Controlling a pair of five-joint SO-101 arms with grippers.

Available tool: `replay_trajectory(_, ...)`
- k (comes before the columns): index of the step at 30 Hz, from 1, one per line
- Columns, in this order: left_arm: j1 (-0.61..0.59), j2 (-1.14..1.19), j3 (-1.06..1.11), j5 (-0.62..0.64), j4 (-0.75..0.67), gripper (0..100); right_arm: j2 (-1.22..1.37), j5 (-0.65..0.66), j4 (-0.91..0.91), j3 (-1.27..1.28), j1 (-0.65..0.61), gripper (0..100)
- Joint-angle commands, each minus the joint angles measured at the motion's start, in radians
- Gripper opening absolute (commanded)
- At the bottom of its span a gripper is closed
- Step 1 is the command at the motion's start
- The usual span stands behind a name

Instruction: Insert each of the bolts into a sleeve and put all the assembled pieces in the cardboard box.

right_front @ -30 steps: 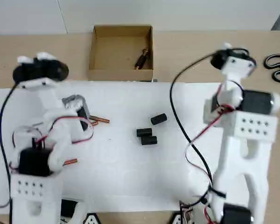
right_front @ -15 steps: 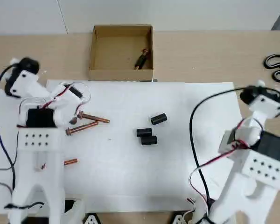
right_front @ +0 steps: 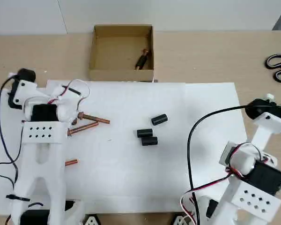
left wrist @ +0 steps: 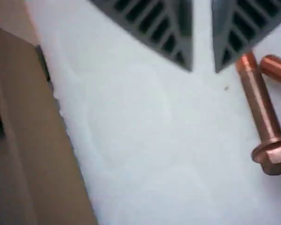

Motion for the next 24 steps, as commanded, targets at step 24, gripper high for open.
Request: replay_trajectory(24,0.043,0.242,-0.012,0.003,-0.207,10,-0.022,-0.009,-0.019,-0.005,0.008,0.3)
